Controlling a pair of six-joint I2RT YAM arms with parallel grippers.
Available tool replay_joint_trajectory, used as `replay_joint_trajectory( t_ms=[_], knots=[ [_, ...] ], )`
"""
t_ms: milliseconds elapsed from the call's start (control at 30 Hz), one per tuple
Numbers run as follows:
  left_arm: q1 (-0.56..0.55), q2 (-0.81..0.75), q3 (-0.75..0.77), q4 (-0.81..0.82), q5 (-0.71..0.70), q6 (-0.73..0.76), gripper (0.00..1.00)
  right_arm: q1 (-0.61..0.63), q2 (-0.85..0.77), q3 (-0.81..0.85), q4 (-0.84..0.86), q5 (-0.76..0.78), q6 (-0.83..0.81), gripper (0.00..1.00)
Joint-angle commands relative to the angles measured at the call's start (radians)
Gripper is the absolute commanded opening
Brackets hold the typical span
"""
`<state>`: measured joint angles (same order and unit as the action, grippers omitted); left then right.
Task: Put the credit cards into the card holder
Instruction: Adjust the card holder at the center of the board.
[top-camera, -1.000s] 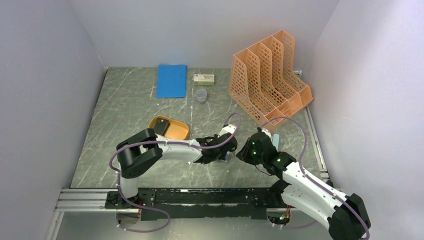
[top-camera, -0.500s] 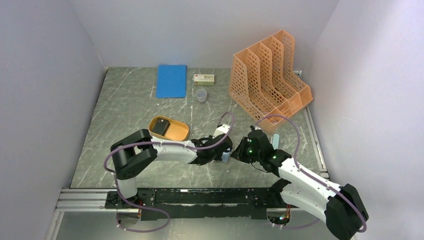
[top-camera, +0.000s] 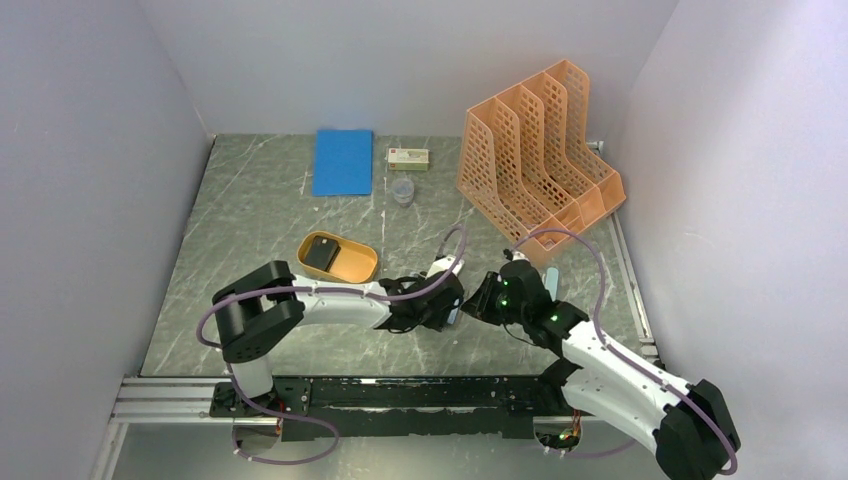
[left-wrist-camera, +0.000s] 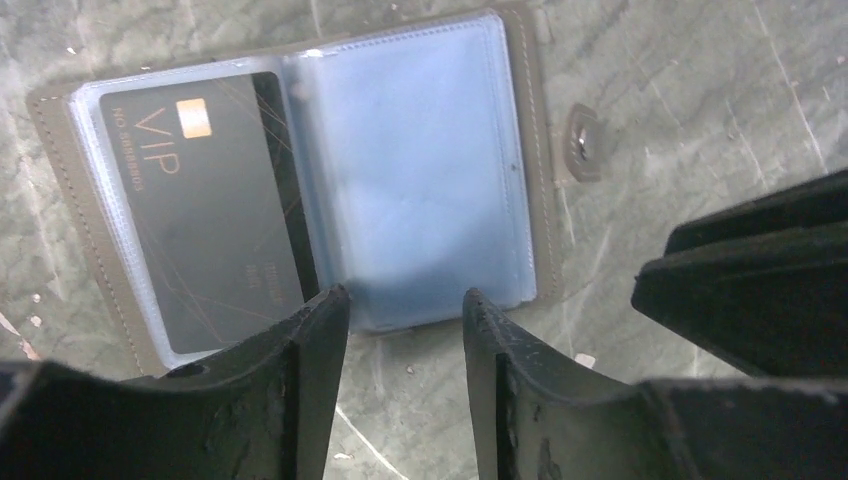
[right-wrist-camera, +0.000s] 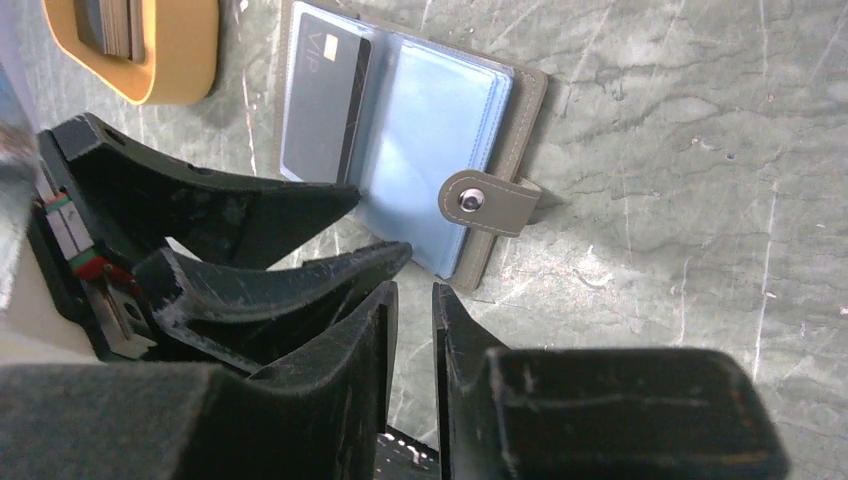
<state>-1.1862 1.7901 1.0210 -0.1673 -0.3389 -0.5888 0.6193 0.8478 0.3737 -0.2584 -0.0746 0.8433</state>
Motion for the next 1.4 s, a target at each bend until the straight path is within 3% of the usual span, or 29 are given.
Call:
replay_joint_trajectory(
  t_ms=[0,567,967,1133,1367],
  knots=[
    [-0.021,-0.001,0.053,-0.05,0.009,0.022,0.52,0.005,-0.037,0.002,-0.035,0.028,-0.01,0.24],
    [-0.026,0.129,0.097,-0.091,-0.005,0.041,0.53,0.004,-0.073,-0.005,-0.07,0.05,-0.012,0.27],
    [-0.027,0.202,0.03,-0.157,-0.078,0.006,0.14,0.004,-0.072,0.001,-0.083,0.058,-0.026,0.27],
    [-0.024,0.164,-0.006,-0.137,-0.078,-0.012,0.05,0.004,-0.044,-0.007,-0.044,0.026,-0.028,0.27],
    [-0.011,0.136,-0.037,-0.108,-0.059,-0.037,0.05,0.005,0.033,-0.008,0.028,-0.033,-0.021,0.23]
  ],
)
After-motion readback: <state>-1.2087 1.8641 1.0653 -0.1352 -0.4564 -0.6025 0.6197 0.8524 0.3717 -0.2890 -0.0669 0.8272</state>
